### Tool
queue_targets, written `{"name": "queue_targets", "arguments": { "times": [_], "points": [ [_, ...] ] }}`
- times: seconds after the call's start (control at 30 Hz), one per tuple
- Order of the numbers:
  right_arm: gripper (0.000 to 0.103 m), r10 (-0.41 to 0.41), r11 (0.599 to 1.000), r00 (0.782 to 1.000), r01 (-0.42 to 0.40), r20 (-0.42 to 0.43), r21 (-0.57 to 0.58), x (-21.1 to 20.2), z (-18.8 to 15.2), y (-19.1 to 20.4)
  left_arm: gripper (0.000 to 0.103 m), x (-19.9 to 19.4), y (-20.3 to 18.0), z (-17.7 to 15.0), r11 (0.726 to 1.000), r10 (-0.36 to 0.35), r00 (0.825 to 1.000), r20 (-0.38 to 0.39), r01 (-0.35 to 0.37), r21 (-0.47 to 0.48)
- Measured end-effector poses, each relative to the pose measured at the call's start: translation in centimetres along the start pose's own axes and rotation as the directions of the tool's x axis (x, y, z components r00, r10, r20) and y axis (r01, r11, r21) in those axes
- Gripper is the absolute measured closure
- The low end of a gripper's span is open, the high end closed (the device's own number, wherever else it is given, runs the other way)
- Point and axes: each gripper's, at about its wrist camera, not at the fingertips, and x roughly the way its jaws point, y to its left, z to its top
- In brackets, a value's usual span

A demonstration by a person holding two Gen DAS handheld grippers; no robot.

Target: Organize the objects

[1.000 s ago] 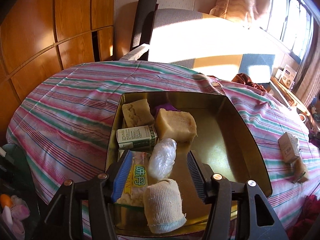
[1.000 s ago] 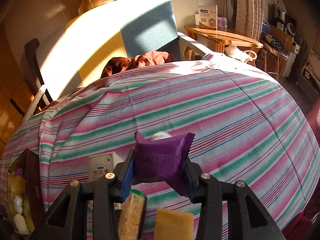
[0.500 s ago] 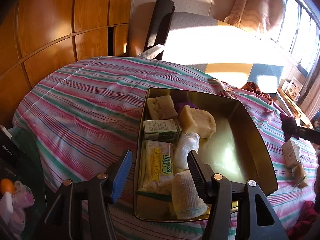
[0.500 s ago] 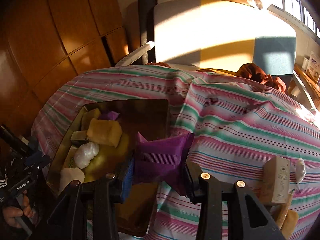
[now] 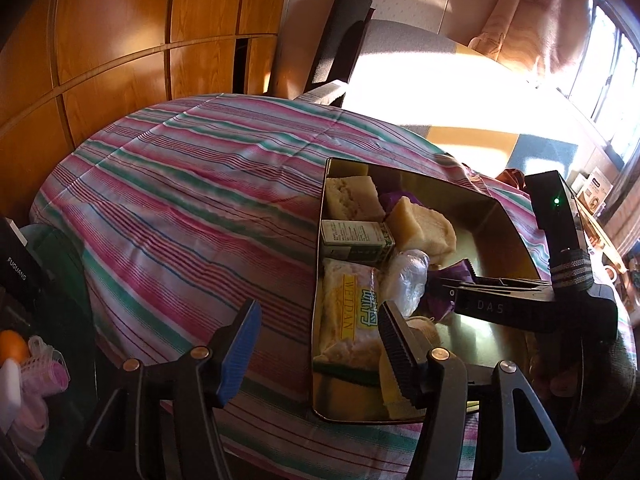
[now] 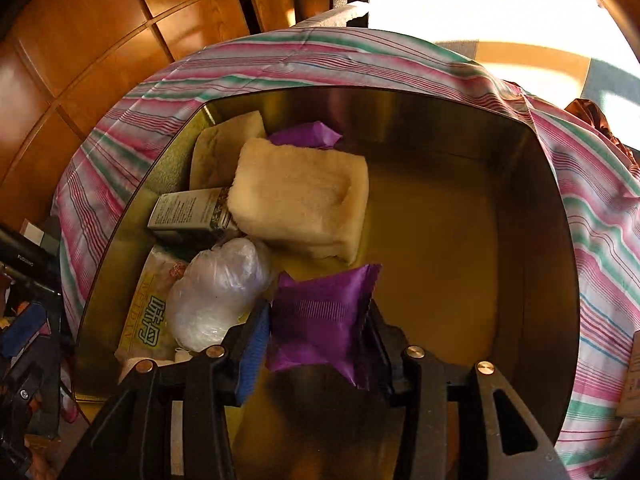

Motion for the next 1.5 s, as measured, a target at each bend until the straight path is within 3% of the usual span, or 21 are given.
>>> {"name": "queue_targets", "arguments": {
  "times": [0.23,0.6,0.93,1.23,1.37,1.5],
  "points": [
    [0.057,-0.071,0.996,0.994,0.075,0.08,-0.052,-2.3,-1.0,1.4,0.041,-0.1,0.1,0.0,1.0,0.004,1.0,0.007,-0.004,-0.006],
    [0.057,-0.151,0.977,0.966,0.178,0.209,-0.115,-6.7,-2.5,2.9,0.041,-1.3,-0.7,-0.2,1.0,-0.001,1.0,0.022,0.001,0.019],
    [0.055,-0.225,0.966,0.934,0.252,0.276,-0.064,-10.3,-4.8,0.5,0.04,-2.1,-3.1,-0.1,0.996,-0.037,0.999,0.033,0.034,0.076],
    [0.052,-0.297,0.954,0.916,0.293,0.271,0.055,-12.9,-7.6,-5.8,0.039,-2.1,-6.7,-0.4,0.984,-0.09,0.996,0.012,0.087,0.158],
    [0.038,-0.323,0.943,0.915,0.29,0.242,0.163,-14.2,-9.4,-11.0,0.038,-2.0,-9.1,-0.4,0.971,-0.125,0.992,-0.003,0.122,0.207],
    [0.034,-0.374,0.901,0.9,0.296,0.224,0.317,-16.7,-11.7,-17.5,0.037,-1.9,-12.3,-0.5,0.948,-0.168,0.986,-0.017,0.166,0.271]
  ]
}}
